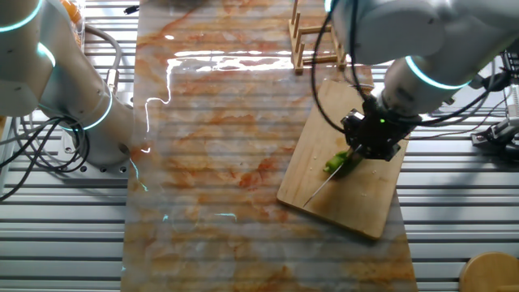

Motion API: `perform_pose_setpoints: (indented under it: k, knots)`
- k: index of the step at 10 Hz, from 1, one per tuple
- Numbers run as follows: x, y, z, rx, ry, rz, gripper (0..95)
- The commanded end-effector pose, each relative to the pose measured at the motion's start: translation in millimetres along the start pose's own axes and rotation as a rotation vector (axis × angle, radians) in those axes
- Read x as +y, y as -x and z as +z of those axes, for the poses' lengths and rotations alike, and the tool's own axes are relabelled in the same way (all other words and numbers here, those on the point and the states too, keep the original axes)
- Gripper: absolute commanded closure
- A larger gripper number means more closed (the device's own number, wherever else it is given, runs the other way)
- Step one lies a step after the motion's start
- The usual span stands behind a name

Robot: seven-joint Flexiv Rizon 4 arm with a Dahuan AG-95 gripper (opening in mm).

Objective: Chop the chili peppers

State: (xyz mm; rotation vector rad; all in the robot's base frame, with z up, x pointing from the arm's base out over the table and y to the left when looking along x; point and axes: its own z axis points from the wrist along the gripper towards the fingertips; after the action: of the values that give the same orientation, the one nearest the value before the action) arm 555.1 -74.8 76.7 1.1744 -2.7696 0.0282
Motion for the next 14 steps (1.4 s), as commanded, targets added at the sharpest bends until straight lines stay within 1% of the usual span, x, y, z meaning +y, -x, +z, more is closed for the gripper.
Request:
perform_pose_setpoints:
  k: [1, 2, 3, 6, 8, 10, 12, 14]
  knots:
    - [3.2, -2.2, 54.9, -0.09, -0.01, 0.008, 95.0]
    - [2.7, -1.3, 56.8, -0.11, -0.007, 0.006, 95.0]
    - [1.5, 0.6, 61.3, -0.12, -0.007, 0.006, 95.0]
    - [0.0, 5.9, 71.6, -0.134, -0.003, 0.002, 95.0]
    - [0.4, 9.3, 72.8, -0.137, -0.001, 0.005, 95.0]
    - [0.8, 12.3, 72.8, -0.148, -0.003, 0.008, 95.0]
    - [3.2, 9.0, 73.2, -0.134, -0.008, -0.001, 95.0]
    - [7.2, 6.5, 77.6, -0.135, -0.017, 0.0, 95.0]
